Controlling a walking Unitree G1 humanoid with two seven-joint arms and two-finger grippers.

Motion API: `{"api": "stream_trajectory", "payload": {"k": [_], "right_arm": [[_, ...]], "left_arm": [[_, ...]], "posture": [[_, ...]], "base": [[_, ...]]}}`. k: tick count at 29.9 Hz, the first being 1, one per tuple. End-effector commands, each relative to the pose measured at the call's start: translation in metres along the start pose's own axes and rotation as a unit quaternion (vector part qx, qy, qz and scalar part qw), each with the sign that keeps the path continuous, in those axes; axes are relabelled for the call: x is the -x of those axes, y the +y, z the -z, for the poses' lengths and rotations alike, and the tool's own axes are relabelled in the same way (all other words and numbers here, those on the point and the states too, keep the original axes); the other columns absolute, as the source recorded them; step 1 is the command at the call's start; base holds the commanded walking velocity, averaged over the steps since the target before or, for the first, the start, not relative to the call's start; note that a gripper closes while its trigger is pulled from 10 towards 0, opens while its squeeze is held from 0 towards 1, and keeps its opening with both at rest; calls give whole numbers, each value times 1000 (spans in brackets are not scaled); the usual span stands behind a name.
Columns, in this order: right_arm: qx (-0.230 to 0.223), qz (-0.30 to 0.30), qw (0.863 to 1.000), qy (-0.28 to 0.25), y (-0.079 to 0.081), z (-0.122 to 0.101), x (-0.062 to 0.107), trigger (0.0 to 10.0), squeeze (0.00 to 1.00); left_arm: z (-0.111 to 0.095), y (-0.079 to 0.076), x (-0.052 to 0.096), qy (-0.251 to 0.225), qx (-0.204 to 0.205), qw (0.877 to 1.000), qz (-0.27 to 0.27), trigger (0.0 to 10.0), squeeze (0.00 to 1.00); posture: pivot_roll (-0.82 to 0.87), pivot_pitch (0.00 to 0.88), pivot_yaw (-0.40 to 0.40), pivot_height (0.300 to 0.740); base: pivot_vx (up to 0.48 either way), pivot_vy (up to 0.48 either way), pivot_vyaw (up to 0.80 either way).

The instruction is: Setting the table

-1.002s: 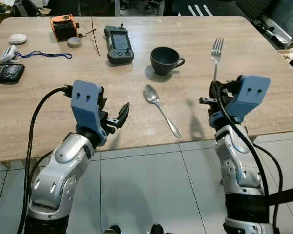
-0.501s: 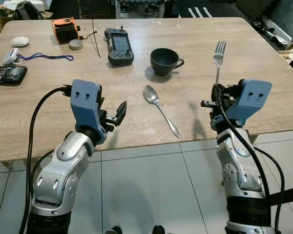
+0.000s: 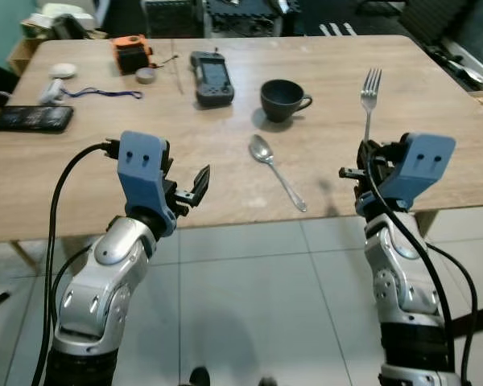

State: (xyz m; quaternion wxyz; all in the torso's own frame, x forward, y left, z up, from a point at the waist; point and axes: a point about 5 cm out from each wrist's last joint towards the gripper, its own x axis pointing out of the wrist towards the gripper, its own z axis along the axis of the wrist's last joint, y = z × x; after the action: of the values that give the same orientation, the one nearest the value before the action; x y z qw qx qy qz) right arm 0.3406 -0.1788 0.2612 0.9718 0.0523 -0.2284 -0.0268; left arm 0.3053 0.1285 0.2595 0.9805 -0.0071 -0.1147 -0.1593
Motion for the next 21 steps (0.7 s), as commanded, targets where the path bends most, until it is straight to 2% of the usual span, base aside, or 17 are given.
{"api": "stream_trajectory", "payload": {"k": [1, 21], "right_arm": [[2, 10, 1000, 4, -6, 4, 3, 10000, 0], [6, 16, 1000, 5, -10, 6, 4, 10000, 0]], "left_arm": [[7, -2, 1, 12, -1, 1000, 3, 10000, 0], [7, -2, -2, 8, -1, 1000, 7, 10000, 0]], "posture": [[72, 197, 42, 740], [64, 204, 49, 740]], "base": [[-330, 0, 0], [-312, 0, 0]]}}
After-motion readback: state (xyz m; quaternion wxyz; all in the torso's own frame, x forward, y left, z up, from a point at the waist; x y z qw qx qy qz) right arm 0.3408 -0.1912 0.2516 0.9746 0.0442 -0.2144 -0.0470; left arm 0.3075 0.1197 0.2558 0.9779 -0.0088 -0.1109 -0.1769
